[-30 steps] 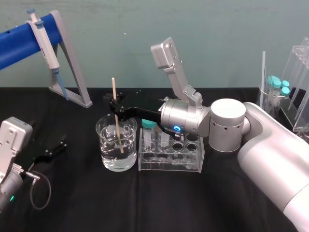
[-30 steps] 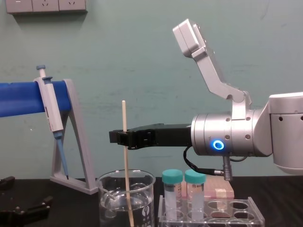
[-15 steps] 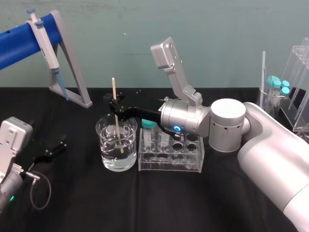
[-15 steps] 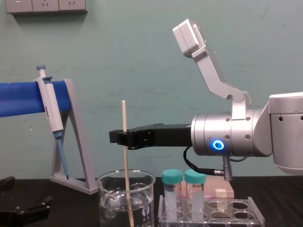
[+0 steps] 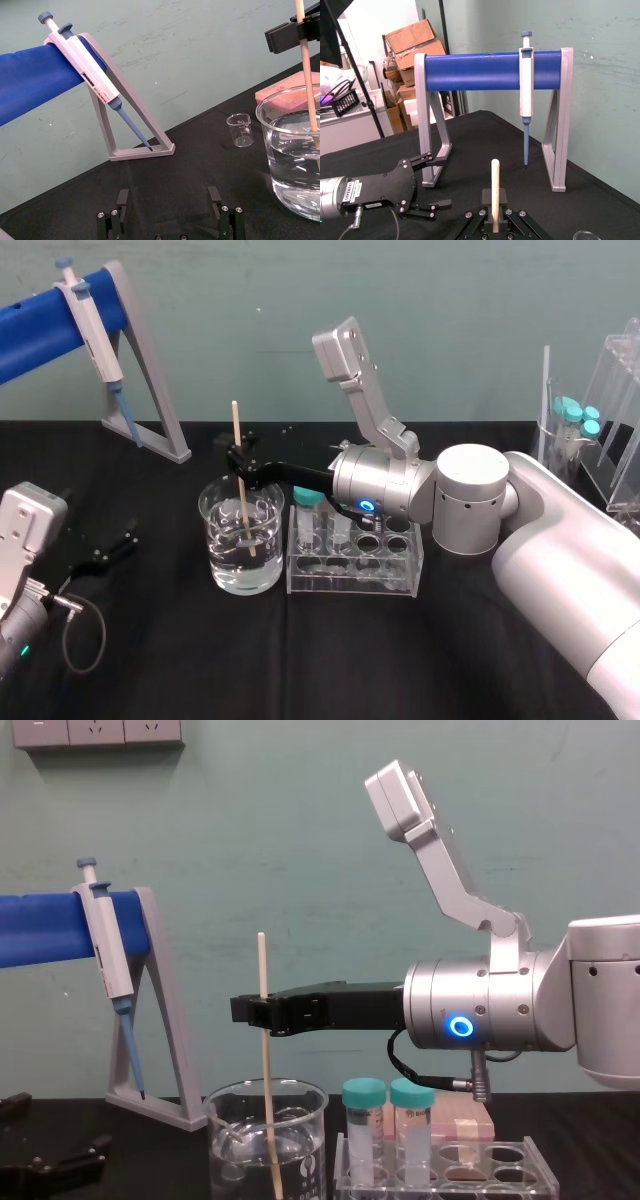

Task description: Hold the thermometer with one hand and immerse one end into the beaker, then reinsert it into the test tube rack.

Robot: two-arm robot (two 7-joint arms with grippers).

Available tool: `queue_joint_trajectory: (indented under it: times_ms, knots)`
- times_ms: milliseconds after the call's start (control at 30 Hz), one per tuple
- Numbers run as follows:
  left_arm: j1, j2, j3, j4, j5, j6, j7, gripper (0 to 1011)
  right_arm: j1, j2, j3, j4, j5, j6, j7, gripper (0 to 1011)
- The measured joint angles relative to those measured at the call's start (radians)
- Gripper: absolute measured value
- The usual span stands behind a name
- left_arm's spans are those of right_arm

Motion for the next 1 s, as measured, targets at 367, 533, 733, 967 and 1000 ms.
queue_joint_trajectory:
  times_ms: [367, 533, 733, 967, 1000]
  knots:
    - [0.0, 0.0, 0.0, 0.0, 0.0, 0.0, 0.0, 1004, 0.0, 0.0, 0.0, 0.0, 0.0, 0.0, 0.0, 53]
    - [0.0, 0.0, 0.0, 0.0, 0.0, 0.0, 0.0, 1004, 0.0, 0.0, 0.0, 0.0, 0.0, 0.0, 0.0, 53]
    - [0.0, 0.0, 0.0, 0.0, 0.0, 0.0, 0.0, 1004, 0.0, 0.0, 0.0, 0.0, 0.0, 0.0, 0.0, 53]
    - [0.0, 0.0, 0.0, 0.0, 0.0, 0.0, 0.0, 1004, 0.0, 0.0, 0.0, 0.0, 0.0, 0.0, 0.0, 53]
    - [0.0, 0.0, 0.0, 0.0, 0.0, 0.0, 0.0, 1004, 0.0, 0.0, 0.0, 0.0, 0.0, 0.0, 0.0, 53]
